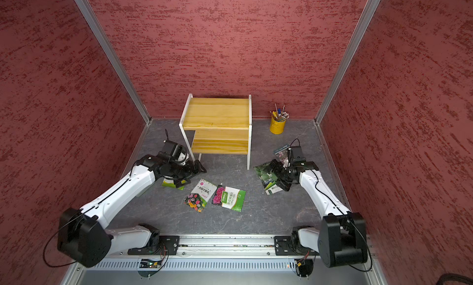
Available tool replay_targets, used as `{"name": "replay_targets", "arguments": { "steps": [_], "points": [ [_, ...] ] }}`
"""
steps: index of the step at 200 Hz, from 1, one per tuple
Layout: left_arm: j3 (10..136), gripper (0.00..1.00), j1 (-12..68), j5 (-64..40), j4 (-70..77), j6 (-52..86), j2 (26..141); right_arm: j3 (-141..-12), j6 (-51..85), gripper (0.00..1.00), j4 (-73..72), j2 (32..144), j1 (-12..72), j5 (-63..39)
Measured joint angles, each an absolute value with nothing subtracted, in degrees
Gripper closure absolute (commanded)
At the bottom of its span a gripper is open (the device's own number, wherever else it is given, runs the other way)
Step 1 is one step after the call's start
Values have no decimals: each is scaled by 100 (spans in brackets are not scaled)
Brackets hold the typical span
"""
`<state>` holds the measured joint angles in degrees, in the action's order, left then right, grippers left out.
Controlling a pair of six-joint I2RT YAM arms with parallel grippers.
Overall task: Take the seed bag off the shelf
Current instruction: Place the seed packet at the center of the board, then move the seed packet to the center of the board.
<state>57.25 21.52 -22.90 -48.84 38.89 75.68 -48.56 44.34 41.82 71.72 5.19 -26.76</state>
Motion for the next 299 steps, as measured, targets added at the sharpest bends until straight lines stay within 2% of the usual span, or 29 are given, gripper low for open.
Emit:
{"name": "replay_targets", "arguments": {
  "steps": [23,82,119,152,177,216,257,299],
  "points": [
    [5454,0,1955,-2545,-4633,3946,7557,-4856,4456,2,4125,7030,720,-2724],
    [5275,0,222,-2543,-4869,3439,7520,-4230,4877,2,3671,6364,2346,-2744],
    [5312,0,-303,-2545,-4906,2998,8071,-4383,5260,2,2958,7310,3839,-2528],
    [5321,0,-427,-2569,-4860,2814,8272,-5258,5325,2,2333,8453,4584,-2408],
    [5321,0,-467,-2587,-4812,2729,8431,-5800,5323,2,1708,9314,4836,-2349],
    [5334,0,-642,-2622,-4751,2685,8431,-5616,5408,2,1059,10097,4904,-2335],
    [5459,0,-744,-2683,-4729,2624,8468,-5065,5465,2,447,9804,4899,-2320],
    [5527,0,-753,-2705,-4644,2611,8604,-4604,5516,2,445,9365,4899,-2233]
  ]
}}
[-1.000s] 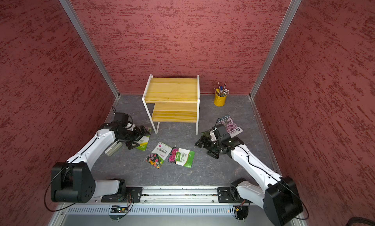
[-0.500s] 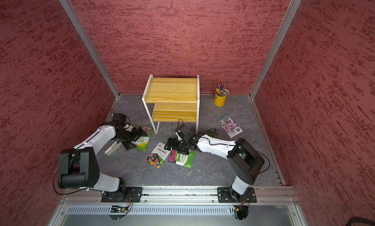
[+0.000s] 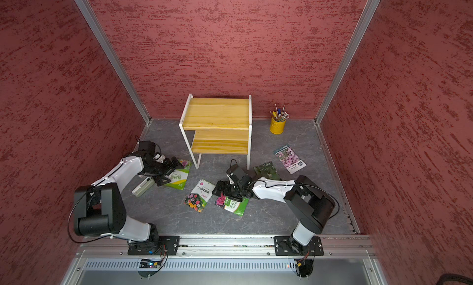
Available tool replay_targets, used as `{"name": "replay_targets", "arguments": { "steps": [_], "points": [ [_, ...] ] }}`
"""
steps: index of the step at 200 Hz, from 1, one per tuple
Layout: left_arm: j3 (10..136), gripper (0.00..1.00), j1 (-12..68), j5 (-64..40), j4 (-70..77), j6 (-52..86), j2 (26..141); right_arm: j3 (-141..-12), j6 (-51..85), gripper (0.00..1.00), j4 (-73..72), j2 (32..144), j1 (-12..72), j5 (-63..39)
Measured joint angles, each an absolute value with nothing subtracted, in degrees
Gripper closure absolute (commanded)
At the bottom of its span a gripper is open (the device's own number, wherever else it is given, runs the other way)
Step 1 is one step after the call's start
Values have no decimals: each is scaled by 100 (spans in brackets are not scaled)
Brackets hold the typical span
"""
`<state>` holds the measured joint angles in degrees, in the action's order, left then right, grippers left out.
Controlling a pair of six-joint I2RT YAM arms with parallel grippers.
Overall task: Take the seed bag off the shelf
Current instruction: Move the seed packet to the center of the board, then reset both arms
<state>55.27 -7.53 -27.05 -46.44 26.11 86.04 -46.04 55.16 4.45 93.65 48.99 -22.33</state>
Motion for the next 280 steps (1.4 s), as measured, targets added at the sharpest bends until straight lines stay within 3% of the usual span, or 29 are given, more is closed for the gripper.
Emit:
{"name": "replay_targets", "arguments": {
  "steps": [41,68,103,129,158,205,235,280],
  "points": [
    [5642,0,-838,-2766,-4604,2589,8650,-4630,5454,2,1175,8973,4849,-1949],
    [5776,0,-1138,-2840,-4486,2561,8713,-4862,5240,2,2134,8090,4486,-1660],
    [5942,0,-1787,-2786,-4101,2329,8803,-5162,4685,2,3013,6423,2523,-1166],
    [5815,0,-2012,-2749,-3138,2008,9122,-5310,3826,2,3044,6705,1326,-628],
    [4709,0,-2331,-3013,-978,1914,9312,-4934,2617,2,2176,7872,893,172],
    [3586,0,-2338,-3033,1820,1835,9244,-3802,1262,2,-416,8359,102,786],
    [2888,0,-1994,-2923,2856,1608,8549,-3533,816,2,-1627,8735,-32,797],
    [2893,0,-2237,-3100,3743,1597,8545,-3247,519,2,-2744,8726,-54,731]
  ]
}}
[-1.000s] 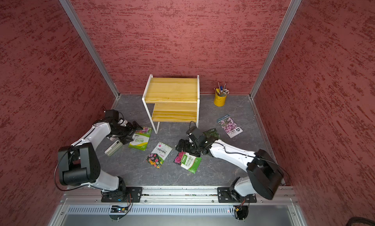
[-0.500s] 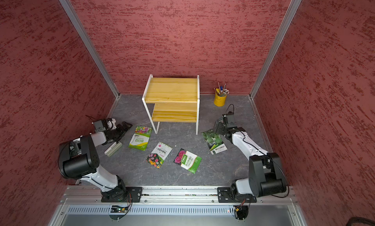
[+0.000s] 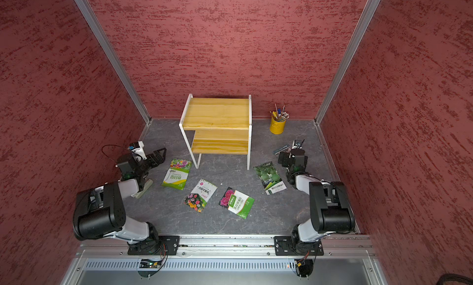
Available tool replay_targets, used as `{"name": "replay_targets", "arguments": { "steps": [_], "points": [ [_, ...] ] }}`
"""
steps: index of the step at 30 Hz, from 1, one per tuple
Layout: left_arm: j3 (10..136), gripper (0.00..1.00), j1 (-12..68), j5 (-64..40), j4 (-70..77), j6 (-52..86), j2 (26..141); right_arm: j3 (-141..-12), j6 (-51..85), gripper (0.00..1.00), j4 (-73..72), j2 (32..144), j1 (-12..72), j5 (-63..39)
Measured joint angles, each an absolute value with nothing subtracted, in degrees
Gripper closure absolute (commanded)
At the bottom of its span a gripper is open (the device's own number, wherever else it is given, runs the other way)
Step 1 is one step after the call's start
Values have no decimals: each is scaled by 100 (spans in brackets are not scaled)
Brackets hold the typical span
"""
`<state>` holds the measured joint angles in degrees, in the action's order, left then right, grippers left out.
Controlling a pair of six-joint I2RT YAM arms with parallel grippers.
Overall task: Take the seed bag off the shelf
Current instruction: Reset both arms
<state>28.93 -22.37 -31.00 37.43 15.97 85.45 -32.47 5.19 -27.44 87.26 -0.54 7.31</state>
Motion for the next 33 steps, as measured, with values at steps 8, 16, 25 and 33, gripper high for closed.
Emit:
{"name": "replay_targets", "arguments": {
  "steps": [8,16,25,33],
  "points": [
    [2342,0,-1542,-2858,4493,1037,8543,-2261,351,2,-4305,8578,-56,484],
    [1813,0,-316,-1459,5336,113,8785,-1922,248,2,-5175,8877,-27,373],
    [2064,0,-287,-1002,5269,-95,8792,-2093,-62,2,-5273,8877,45,-84],
    [2064,0,-287,-987,5234,-97,8792,-2097,-152,2,-5240,8877,25,-399]
  ]
}}
